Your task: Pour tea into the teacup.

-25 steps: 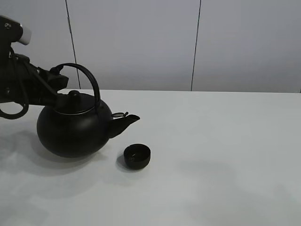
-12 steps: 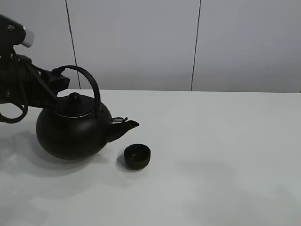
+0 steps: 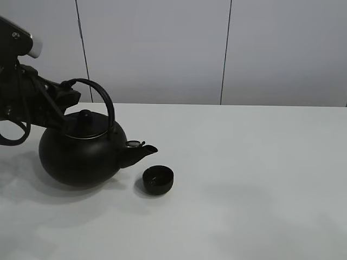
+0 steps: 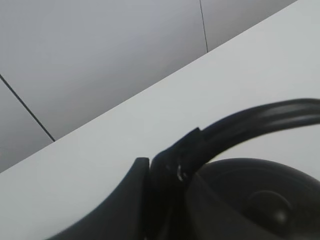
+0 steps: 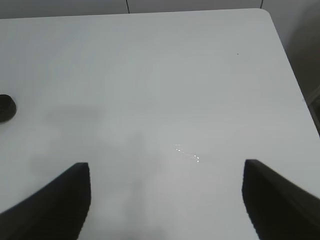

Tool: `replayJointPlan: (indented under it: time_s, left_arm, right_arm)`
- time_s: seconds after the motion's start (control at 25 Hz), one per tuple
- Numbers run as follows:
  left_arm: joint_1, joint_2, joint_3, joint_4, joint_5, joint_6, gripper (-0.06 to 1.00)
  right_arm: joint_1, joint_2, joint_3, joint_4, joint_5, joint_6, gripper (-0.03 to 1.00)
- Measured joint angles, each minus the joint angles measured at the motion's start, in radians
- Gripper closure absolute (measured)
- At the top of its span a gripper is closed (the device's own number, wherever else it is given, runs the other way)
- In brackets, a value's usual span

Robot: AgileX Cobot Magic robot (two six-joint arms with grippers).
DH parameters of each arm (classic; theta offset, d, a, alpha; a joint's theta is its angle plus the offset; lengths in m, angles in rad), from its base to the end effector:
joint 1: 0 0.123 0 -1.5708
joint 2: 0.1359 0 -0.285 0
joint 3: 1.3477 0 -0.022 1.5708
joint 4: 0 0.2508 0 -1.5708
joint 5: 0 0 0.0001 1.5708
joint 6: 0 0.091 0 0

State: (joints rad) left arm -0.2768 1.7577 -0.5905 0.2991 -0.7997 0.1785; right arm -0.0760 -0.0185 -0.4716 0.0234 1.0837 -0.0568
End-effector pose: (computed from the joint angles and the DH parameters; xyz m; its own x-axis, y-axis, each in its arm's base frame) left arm 0.2957 -0.1040 0.1558 -0.0901 0.4121 -0.9067 0.5356 0.7876 0.3047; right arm -0.0052 0.0023 0.2675 -0.4857 -0.0090 -0.8741 0.0357 0.9989 -0.0301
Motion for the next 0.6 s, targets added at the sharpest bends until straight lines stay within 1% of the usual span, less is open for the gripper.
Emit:
replayJointPlan:
  time_s: [0.32,0.48,0.6]
  left_arm:
    - [0.0,0.0,-0.005,0.0,0.002,0.0,0.84]
    - [0.0,0.003,-0.031,0.002,0.033,0.0,0.84]
    - [0.0,0.003,-0.04,0.008,0.038,-0.001,0.84]
  right_arm:
    - [0.0,0.0,0.0,0.0,0.0,0.0,0.4]
    - [0.0,0.0,0.0,0.0,0.0,0.0,0.4]
    - [0.0,0.0,0.0,0.0,0.0,0.0,0.4]
